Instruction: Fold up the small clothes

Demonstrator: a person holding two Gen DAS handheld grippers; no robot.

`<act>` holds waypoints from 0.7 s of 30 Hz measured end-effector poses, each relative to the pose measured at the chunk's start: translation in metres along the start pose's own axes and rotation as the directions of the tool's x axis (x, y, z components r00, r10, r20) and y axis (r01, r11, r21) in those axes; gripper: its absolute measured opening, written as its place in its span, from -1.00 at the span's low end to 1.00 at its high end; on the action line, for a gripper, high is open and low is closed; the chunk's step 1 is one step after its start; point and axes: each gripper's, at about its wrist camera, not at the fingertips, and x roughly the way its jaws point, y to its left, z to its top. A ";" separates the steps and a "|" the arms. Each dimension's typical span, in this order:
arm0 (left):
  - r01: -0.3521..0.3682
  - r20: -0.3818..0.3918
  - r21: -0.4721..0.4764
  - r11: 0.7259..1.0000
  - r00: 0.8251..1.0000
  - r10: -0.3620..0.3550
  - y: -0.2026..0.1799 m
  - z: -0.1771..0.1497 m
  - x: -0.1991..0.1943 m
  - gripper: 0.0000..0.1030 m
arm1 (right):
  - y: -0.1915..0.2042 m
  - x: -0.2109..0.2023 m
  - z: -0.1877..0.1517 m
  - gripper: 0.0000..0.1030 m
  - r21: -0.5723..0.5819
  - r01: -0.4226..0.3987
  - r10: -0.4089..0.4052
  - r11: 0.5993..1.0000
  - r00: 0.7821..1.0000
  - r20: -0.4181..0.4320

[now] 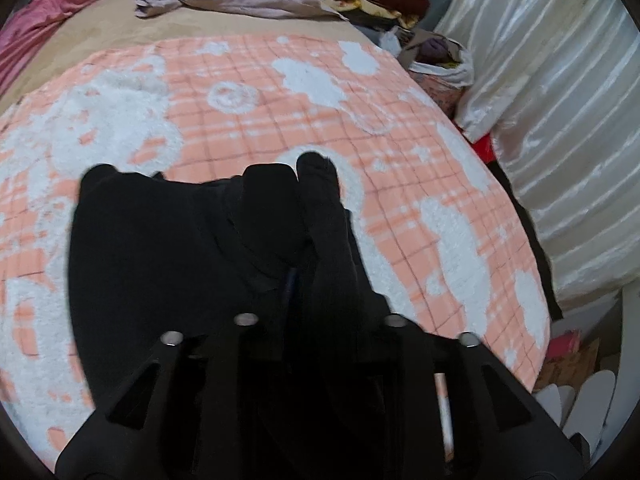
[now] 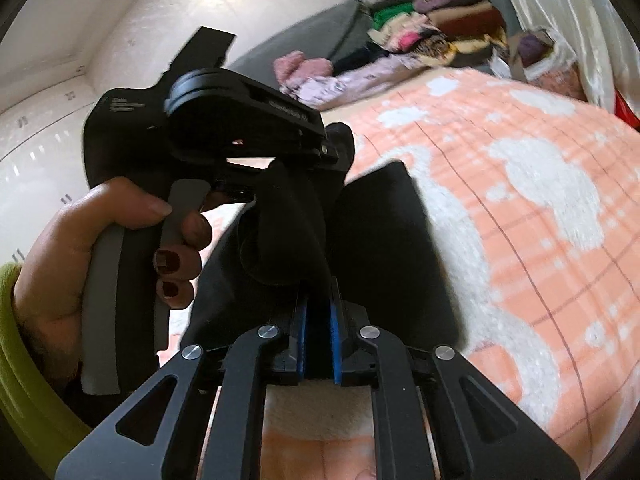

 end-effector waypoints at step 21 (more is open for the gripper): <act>-0.117 0.157 -0.026 0.993 0.980 0.120 0.093 -0.066 -0.072 0.27 | -0.014 -0.037 0.031 -0.04 -0.001 0.056 -0.056 0.998 0.998 0.022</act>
